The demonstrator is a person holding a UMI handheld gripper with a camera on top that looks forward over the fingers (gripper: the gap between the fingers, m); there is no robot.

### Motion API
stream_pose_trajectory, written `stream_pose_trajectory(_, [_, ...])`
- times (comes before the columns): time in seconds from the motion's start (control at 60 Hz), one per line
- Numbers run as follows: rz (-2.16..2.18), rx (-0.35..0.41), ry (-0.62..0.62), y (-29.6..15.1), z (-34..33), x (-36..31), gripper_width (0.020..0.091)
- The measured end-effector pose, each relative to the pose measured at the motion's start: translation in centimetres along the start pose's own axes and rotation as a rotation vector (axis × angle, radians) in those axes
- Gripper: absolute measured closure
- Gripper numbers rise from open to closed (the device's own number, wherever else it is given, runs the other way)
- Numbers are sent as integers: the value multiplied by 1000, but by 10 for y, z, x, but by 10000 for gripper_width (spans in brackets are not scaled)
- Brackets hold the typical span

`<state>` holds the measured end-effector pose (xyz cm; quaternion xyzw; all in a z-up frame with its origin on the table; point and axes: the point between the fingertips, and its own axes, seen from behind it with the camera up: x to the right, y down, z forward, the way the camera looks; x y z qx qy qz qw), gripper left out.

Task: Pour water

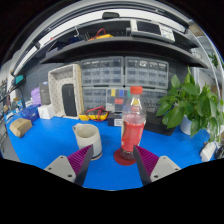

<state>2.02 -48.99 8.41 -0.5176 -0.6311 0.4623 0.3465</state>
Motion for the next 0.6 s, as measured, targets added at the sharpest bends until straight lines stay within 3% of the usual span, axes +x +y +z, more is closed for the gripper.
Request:
stream_pose_trajectory(0.283, [35,56,-38,-46,-50,-36,292])
stream_pose_trajectory(0.6, [31,113,23,-73,-73,-9,294])
